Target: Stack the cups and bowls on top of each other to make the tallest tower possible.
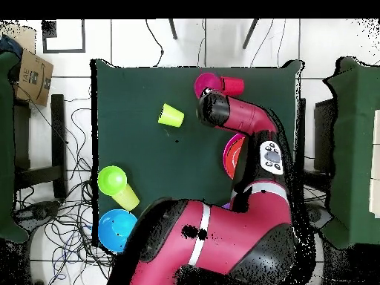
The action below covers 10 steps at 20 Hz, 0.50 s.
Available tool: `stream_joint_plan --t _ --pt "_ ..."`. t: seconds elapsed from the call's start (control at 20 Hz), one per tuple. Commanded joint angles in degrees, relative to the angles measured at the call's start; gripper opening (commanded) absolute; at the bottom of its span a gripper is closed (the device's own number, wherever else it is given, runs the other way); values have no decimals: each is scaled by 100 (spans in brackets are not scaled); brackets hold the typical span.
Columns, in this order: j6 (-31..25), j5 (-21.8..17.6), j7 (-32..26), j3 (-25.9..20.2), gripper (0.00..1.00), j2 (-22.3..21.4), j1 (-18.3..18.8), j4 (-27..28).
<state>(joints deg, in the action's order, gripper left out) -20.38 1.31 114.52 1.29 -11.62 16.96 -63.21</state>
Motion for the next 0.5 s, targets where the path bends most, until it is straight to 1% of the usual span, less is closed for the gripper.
stream_joint_plan --t 0.05,0.35,0.45,0.5 --pt "0 195 937 -240 0 -3 -147 -365" --pt "-265 418 868 -331 0 -32 -114 -493" --pt "-322 491 898 -347 0 -45 -123 -563" --pt "-467 589 993 -337 0 -113 -148 -692"
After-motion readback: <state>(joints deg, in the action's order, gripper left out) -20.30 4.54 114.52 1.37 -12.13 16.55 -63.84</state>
